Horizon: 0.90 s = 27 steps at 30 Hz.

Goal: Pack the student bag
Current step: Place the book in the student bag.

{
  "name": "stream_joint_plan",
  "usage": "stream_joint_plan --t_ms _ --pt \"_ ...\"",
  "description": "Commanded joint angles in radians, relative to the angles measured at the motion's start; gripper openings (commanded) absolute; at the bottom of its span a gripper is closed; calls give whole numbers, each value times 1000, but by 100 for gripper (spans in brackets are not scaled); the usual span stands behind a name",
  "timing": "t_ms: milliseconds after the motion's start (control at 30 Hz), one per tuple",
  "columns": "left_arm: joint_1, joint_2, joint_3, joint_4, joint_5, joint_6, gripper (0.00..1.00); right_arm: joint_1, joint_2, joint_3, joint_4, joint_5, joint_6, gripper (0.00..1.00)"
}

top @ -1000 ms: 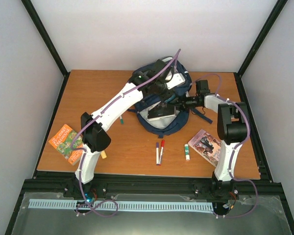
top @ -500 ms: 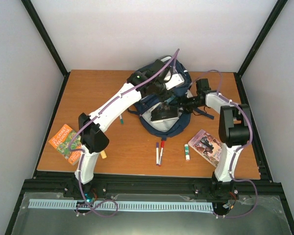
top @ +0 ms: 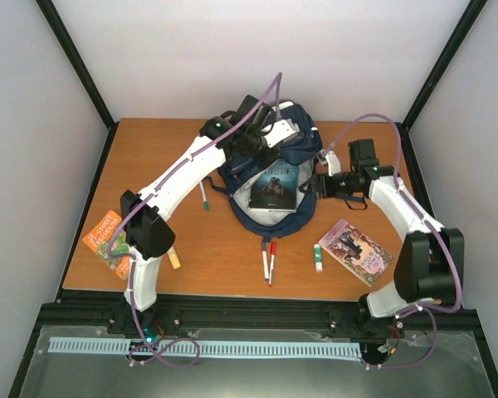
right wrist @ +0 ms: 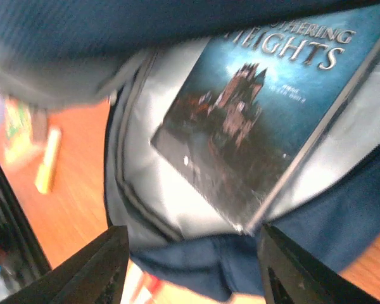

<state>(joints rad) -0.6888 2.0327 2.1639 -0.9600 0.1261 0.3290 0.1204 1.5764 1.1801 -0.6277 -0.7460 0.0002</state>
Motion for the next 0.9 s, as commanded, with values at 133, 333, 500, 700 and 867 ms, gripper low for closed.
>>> stream_joint_plan --t_ms 133,333,500,700,867 --pt "52 -27 54 -1 149 -42 1 140 -247 -240 64 209 -597 42" --pt "53 -12 86 -15 215 -50 1 295 -165 -208 171 440 -810 41" --pt "53 0 104 -42 244 -48 1 341 -76 -188 265 530 -962 39" --pt "53 -6 102 -58 266 -35 1 346 34 -162 292 544 -1123 44" --pt "52 -11 94 -63 267 -33 1 349 91 -139 279 563 -1175 50"
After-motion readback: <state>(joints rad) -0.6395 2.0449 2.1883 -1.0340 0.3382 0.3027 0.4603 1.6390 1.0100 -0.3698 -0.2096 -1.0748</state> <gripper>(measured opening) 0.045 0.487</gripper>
